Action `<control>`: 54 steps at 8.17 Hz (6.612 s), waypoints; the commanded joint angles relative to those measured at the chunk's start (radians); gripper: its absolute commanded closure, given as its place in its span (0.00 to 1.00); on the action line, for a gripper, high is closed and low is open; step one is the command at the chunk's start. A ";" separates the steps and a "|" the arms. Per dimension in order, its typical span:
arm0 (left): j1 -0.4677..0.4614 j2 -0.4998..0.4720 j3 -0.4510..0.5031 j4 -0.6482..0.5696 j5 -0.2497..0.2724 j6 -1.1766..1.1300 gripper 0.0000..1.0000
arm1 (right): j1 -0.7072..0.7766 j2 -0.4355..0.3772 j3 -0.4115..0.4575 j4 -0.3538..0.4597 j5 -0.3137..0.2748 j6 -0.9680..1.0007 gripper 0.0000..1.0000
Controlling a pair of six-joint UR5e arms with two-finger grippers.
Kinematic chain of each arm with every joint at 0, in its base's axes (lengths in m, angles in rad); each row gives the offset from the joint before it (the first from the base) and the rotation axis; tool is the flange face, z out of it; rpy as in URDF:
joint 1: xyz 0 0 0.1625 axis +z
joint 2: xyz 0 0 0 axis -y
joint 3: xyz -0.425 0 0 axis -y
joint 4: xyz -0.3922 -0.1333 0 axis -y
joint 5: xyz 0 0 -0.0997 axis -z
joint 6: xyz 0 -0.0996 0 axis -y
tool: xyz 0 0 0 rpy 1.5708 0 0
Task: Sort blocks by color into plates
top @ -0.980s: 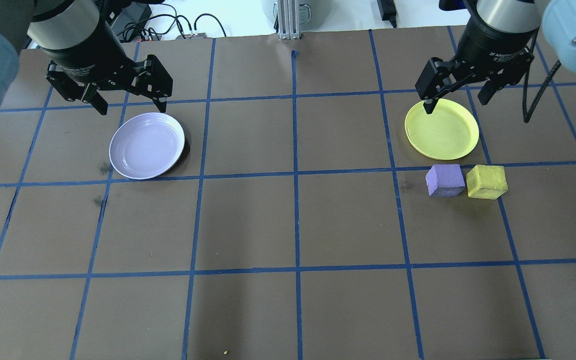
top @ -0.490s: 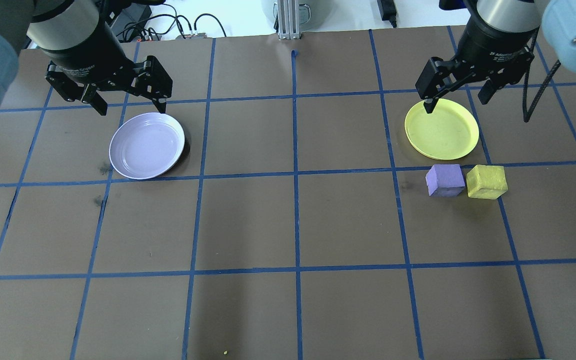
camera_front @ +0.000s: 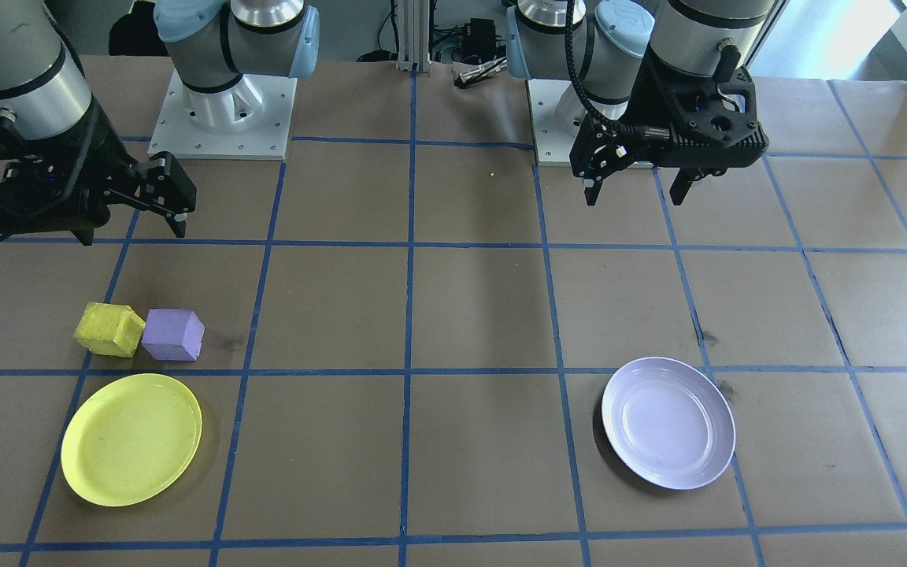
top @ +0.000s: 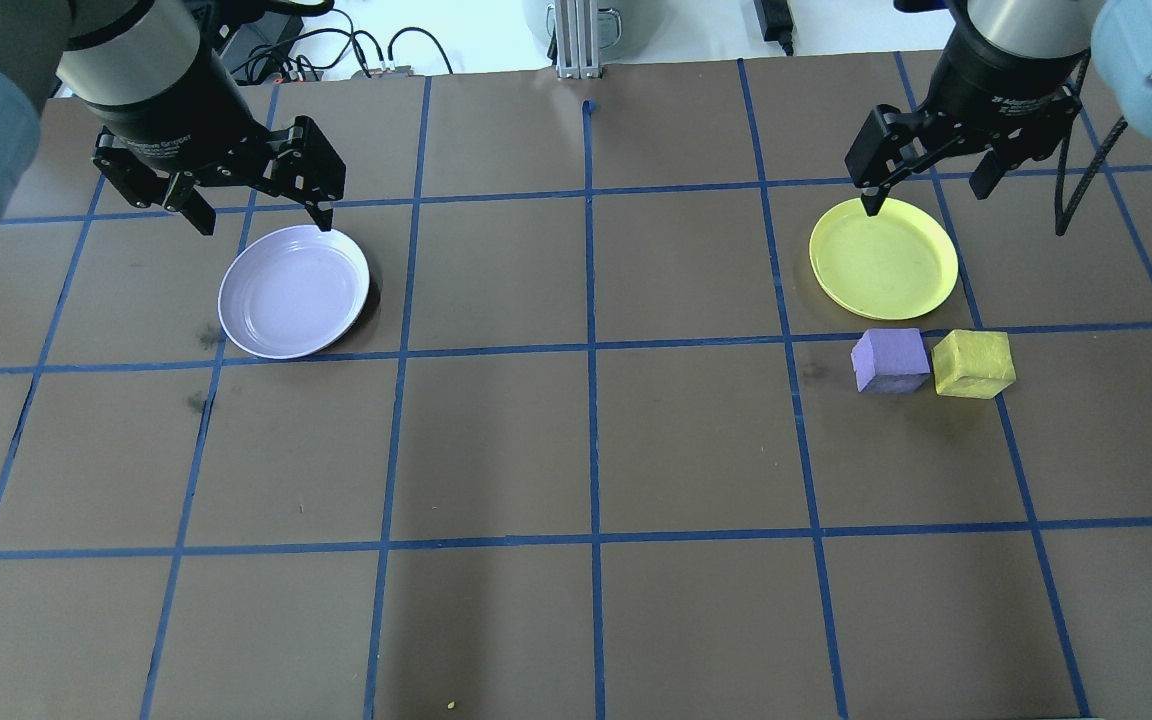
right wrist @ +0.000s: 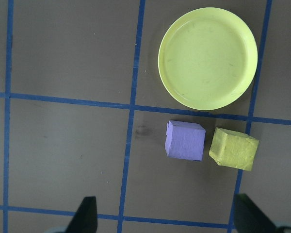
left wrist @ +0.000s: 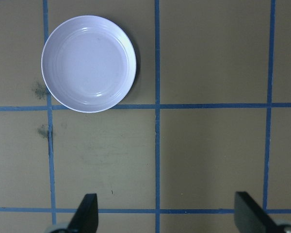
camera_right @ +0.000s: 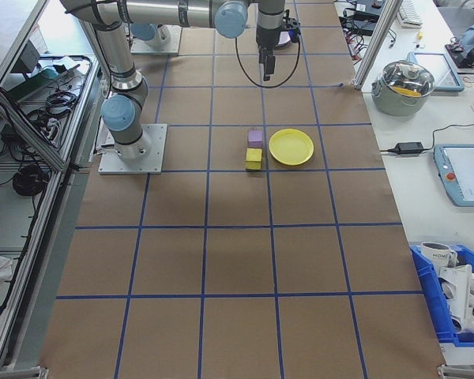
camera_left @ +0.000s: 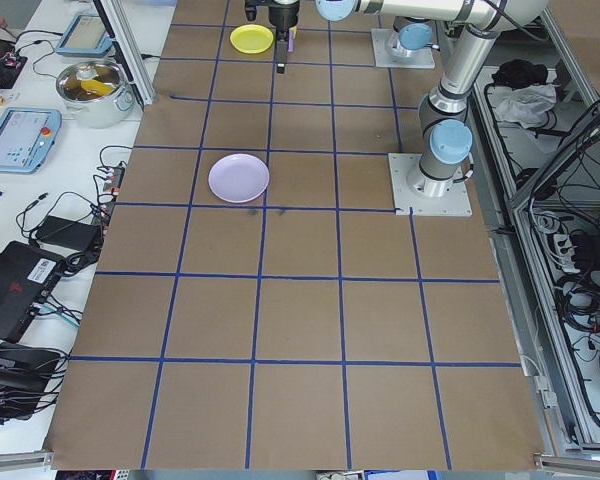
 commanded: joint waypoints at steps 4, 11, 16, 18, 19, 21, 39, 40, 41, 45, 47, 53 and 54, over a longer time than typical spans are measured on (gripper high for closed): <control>0.001 0.000 -0.001 -0.006 0.000 0.000 0.00 | -0.185 0.044 0.091 -0.145 0.003 -0.092 0.00; 0.001 0.000 -0.009 -0.008 0.032 0.001 0.00 | -0.304 0.213 0.345 -0.476 0.006 -0.178 0.00; 0.001 0.000 -0.009 -0.002 0.039 0.001 0.00 | -0.304 0.291 0.365 -0.468 -0.013 -0.157 0.02; 0.001 0.000 -0.009 0.000 0.037 0.001 0.00 | -0.305 0.308 0.366 -0.465 -0.062 -0.157 0.21; 0.001 0.000 -0.009 -0.002 0.037 0.001 0.00 | -0.305 0.311 0.366 -0.464 -0.065 -0.158 0.39; 0.001 0.000 -0.009 -0.002 0.037 0.001 0.00 | -0.305 0.308 0.362 -0.459 -0.066 -0.155 0.67; 0.003 0.000 -0.010 0.003 0.036 0.001 0.00 | -0.118 0.480 -0.067 -0.243 -0.040 -0.082 0.04; 0.004 0.000 -0.009 0.004 0.036 0.001 0.00 | -0.117 0.455 -0.047 -0.231 -0.040 -0.059 0.04; 0.003 0.000 -0.009 0.003 0.039 0.001 0.00 | -0.117 0.425 -0.004 -0.206 -0.010 -0.036 0.06; 0.003 0.002 -0.009 0.003 0.037 0.001 0.00 | -0.120 0.333 0.270 -0.316 -0.037 -0.034 0.06; 0.003 0.002 -0.009 0.004 0.036 0.001 0.00 | -0.121 0.345 0.296 -0.319 -0.049 -0.023 0.13; 0.010 0.002 -0.012 0.001 0.039 0.001 0.00 | -0.109 0.279 0.283 -0.232 -0.028 0.046 0.89; 0.010 0.002 -0.012 0.003 0.039 0.001 0.00 | -0.063 0.238 0.283 -0.211 0.014 0.055 0.88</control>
